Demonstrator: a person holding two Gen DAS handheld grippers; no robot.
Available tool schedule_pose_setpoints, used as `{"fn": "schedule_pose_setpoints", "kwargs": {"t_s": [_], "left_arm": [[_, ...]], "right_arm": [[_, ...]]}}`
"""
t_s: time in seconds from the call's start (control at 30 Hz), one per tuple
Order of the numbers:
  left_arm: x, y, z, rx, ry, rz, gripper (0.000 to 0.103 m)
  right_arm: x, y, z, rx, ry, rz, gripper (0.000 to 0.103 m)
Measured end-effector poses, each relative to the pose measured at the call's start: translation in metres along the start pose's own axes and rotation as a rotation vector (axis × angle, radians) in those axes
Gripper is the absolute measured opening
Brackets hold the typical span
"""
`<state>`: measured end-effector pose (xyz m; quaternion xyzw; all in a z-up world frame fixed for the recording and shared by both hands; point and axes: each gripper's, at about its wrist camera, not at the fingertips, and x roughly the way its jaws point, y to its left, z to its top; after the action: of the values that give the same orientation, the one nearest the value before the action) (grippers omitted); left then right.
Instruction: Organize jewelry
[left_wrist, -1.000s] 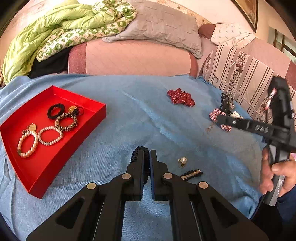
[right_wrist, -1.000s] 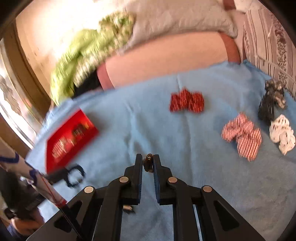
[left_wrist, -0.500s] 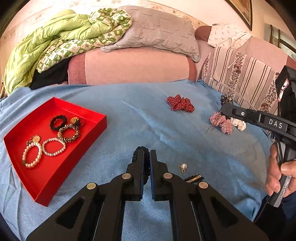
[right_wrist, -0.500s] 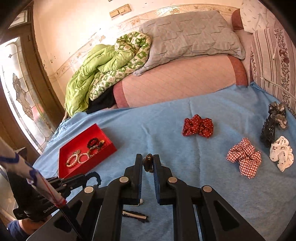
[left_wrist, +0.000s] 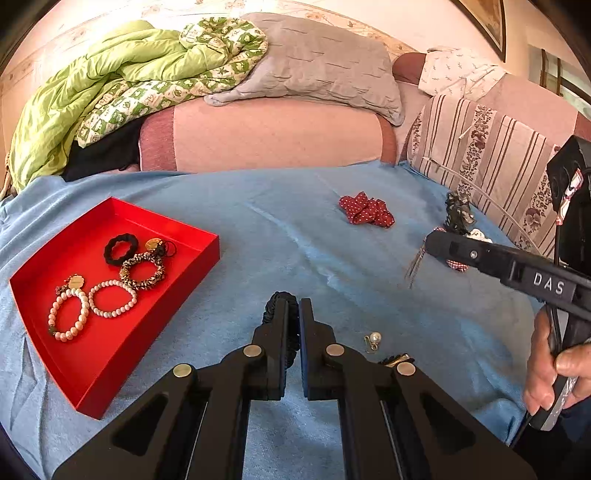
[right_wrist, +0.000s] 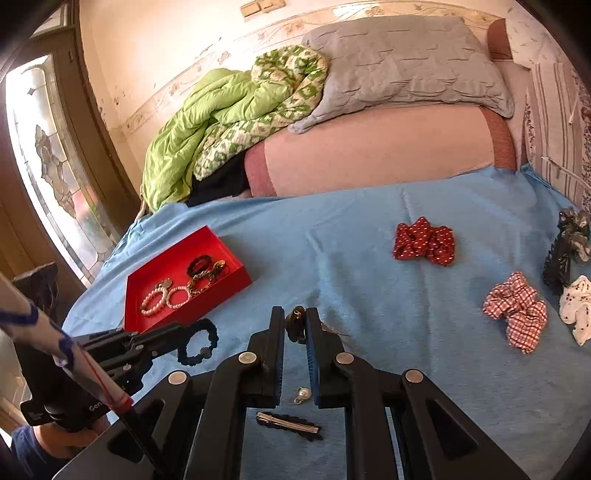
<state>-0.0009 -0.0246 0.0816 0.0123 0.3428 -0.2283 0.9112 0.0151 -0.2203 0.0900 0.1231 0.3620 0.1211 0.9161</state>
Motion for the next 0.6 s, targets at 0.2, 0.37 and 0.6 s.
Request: {"fn": "schedule_pose_setpoints", "kwargs": {"t_s": [0.2,0.37,0.6], "left_arm": [[0.000,0.009,0.001,-0.009,-0.002,0.013,0.005],[-0.006,0.022,0.004,-0.030,-0.022,0.023,0.005],[-0.021,0.051,0.014,-0.076,-0.068,0.049,0.005]], "right_arm": [[0.013,0.013,-0.002,-0.020,0.027,0.020,0.012],[0.019,0.022,-0.003,-0.022,0.038,0.029,0.012],[0.022,0.043,0.000,-0.030,0.048,0.045,0.012]]}}
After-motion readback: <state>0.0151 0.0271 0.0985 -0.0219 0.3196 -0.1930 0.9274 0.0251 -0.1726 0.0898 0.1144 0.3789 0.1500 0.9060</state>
